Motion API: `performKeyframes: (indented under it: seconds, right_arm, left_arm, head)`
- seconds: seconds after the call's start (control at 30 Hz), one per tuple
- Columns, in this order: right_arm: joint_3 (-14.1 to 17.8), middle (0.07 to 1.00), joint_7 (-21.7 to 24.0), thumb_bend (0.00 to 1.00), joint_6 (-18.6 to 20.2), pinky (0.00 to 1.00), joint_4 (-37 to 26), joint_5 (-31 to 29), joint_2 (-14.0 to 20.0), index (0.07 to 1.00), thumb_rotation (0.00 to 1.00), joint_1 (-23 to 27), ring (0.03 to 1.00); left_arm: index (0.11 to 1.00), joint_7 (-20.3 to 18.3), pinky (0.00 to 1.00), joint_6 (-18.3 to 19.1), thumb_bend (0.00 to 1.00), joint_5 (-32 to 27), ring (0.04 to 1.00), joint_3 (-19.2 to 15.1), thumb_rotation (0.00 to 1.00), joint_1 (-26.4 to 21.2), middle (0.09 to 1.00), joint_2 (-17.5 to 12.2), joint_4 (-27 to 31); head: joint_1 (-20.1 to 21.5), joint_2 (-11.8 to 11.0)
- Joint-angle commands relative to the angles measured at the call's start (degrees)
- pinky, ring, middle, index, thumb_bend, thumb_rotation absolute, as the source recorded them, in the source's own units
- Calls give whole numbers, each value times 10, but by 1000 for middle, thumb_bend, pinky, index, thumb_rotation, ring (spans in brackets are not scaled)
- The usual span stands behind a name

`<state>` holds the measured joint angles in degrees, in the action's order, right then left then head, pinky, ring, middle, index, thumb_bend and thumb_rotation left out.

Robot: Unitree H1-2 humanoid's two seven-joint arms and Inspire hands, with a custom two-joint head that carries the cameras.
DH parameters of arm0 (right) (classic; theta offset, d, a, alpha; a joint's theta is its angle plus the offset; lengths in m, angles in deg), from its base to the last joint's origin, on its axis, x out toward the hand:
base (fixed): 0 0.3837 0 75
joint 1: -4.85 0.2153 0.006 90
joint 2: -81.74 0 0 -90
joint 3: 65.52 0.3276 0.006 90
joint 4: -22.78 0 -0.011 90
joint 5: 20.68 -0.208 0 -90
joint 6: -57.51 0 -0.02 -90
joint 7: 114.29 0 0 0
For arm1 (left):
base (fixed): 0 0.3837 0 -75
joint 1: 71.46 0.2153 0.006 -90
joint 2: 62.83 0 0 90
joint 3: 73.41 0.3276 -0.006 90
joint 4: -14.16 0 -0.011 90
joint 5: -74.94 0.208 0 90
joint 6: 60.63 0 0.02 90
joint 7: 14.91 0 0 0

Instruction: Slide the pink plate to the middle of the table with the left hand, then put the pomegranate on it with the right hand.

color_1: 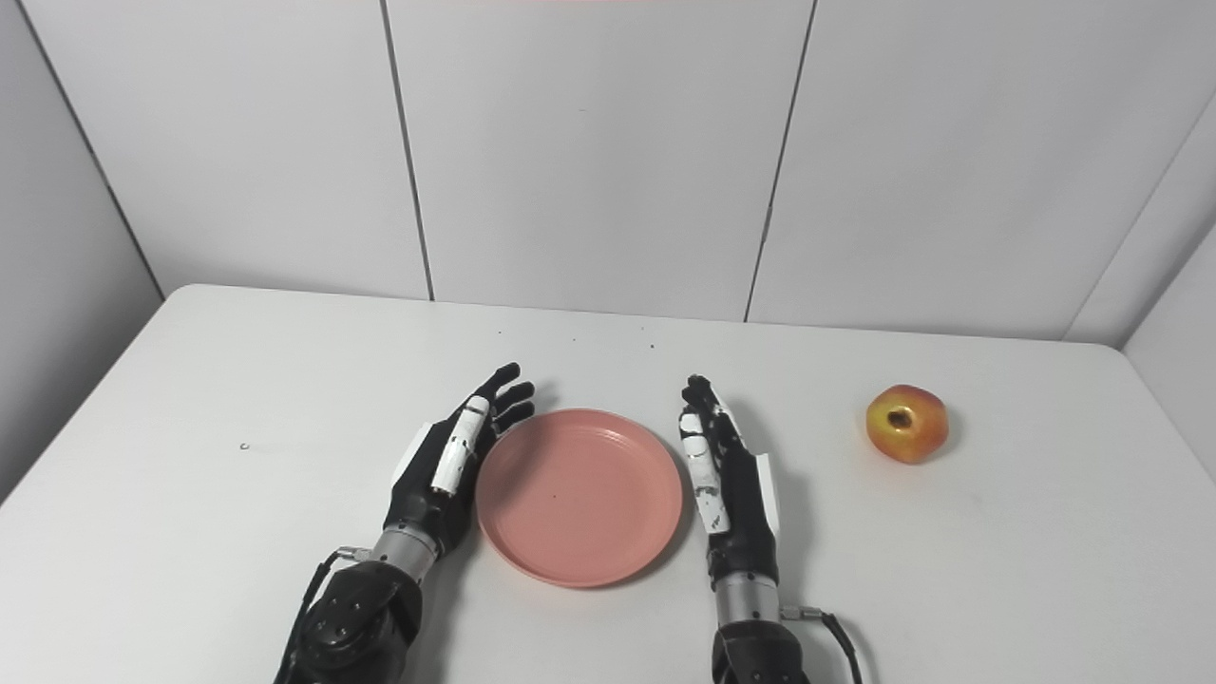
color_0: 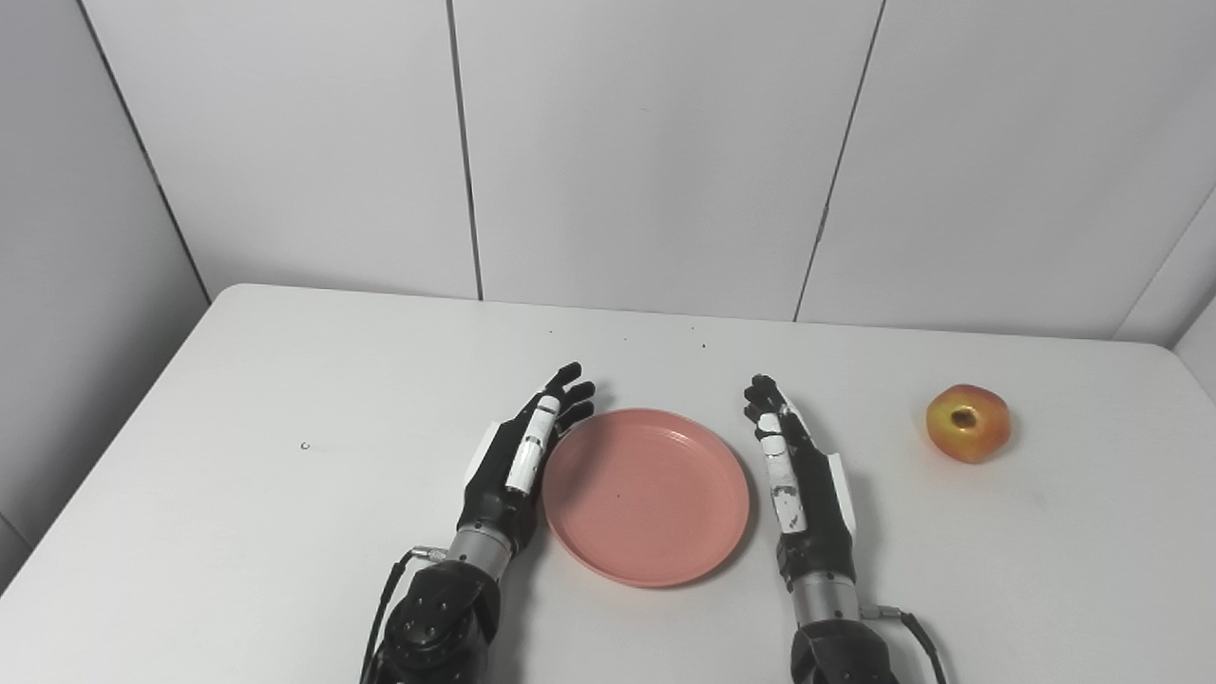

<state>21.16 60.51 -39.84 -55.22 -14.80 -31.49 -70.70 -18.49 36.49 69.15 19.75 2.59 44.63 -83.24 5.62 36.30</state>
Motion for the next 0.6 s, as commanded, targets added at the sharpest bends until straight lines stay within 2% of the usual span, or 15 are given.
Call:
performKeyframes:
  seconds: [0.0, 0.57]
  right_arm:
    - [-1, 886, -3, 619, 0, 951, 3, -2, -4, 879, 959, -5, 900]
    - [4, 884, -8, 613, -15, 935, -8, -8, -7, 878, 937, -9, 889]
  left_arm:
    - [885, -9, 868, -25, 275, 5, 897, 6, 969, -9, 888, 3, 3]
    - [895, 4, 883, -73, 240, 24, 901, 0, 1000, -15, 899, 0, -31]
  head:
    - [-1, -1]
    - [-3, 4]
